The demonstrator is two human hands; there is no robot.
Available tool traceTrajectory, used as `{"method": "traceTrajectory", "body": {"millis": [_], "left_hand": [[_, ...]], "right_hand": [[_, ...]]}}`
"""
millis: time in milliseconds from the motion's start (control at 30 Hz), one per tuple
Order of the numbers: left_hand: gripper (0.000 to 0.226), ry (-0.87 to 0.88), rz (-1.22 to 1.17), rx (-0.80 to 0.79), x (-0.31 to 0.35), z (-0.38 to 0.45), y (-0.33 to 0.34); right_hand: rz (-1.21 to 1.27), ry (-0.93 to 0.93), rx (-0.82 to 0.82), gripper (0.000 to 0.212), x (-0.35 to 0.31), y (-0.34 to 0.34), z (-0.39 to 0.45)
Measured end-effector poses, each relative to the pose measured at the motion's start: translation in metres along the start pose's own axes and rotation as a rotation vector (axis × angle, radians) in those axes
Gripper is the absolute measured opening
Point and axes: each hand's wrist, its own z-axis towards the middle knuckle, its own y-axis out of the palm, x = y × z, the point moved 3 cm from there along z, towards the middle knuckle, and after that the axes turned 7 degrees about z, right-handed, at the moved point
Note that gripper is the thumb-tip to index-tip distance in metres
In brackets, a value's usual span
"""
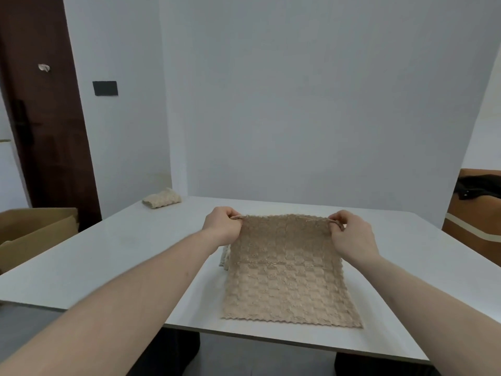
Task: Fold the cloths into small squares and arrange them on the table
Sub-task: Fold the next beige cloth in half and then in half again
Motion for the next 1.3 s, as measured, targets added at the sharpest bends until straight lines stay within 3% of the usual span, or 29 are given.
{"method": "traceTrajectory", "body": {"millis": [733,1133,1300], "left_hand": [[0.004,0.455,0.395,-0.108,-0.067,-0.108,0.013],[0.015,0.391,0.592,-0.196,-0.067,-0.119,0.017],[0.029,0.376,0.587,-0.108,-0.044,-0.111,0.023]], "right_hand": [[-0.140,-0.078,-0.226,0.012,0.047,-0.019,-0.096],[-0.097,-0.065,-0.274,0.012,0.077,-0.010,-0.127],[-0.031,-0.035,-0.244,0.022,0.081,-0.009,-0.121]]}}
